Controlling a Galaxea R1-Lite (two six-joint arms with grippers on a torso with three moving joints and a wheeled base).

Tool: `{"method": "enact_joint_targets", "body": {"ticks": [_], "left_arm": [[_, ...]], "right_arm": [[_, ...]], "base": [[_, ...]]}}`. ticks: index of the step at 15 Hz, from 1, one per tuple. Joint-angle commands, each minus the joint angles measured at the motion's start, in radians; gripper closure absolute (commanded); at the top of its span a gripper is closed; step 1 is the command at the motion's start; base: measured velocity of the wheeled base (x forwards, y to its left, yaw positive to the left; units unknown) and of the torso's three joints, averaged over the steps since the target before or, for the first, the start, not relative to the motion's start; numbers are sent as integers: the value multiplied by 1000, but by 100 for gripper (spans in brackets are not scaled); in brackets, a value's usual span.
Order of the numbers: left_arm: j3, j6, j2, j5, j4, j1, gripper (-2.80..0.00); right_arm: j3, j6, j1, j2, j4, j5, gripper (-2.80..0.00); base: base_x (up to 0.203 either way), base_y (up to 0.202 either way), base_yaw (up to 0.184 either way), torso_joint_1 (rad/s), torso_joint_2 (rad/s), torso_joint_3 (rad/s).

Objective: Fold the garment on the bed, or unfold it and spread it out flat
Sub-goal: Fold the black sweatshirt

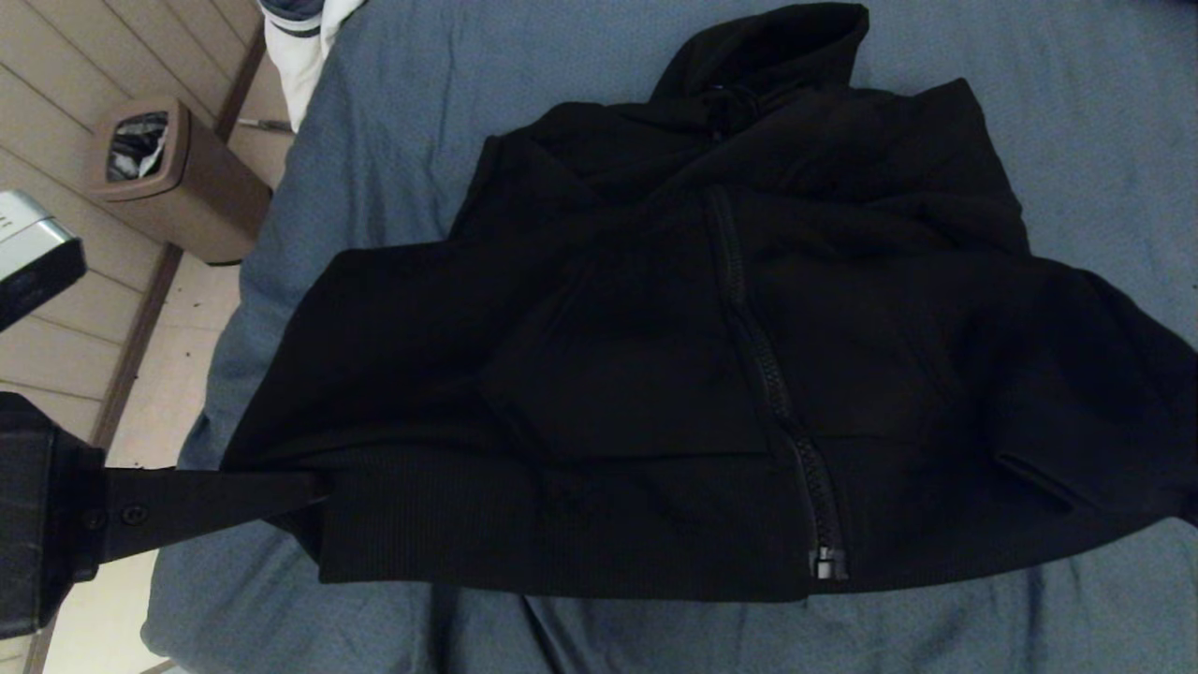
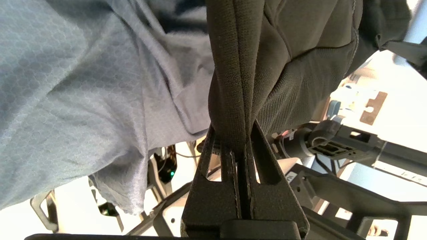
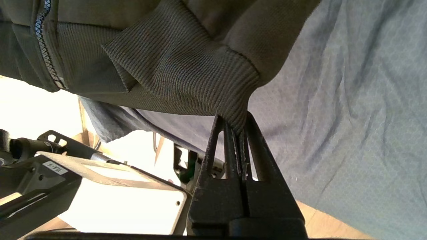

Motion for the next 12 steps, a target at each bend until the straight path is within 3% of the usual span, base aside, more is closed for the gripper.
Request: {"method": "enact_joint_targets", "body": {"ticks": [1, 4, 8, 12], "left_arm": [[0, -3, -19, -2, 0, 0, 0], [-17, -3, -3, -1, -16, 0, 0], [-184, -3, 70, 5, -56, 10, 0], [-342, 5, 232, 2, -83, 109, 0]], "right_arm": [[-1, 1, 0, -4, 4, 2, 0], [-6, 0, -2, 20, -9, 1, 0], [-101, 2, -6, 156, -85, -7, 0], [-254, 3, -8, 333, -164, -50, 0]], "base": [[0, 0, 0, 0, 0, 0], [0, 0, 0, 0, 0, 0], [0, 0, 0, 0, 0, 0], [0, 0, 0, 0, 0, 0]]}}
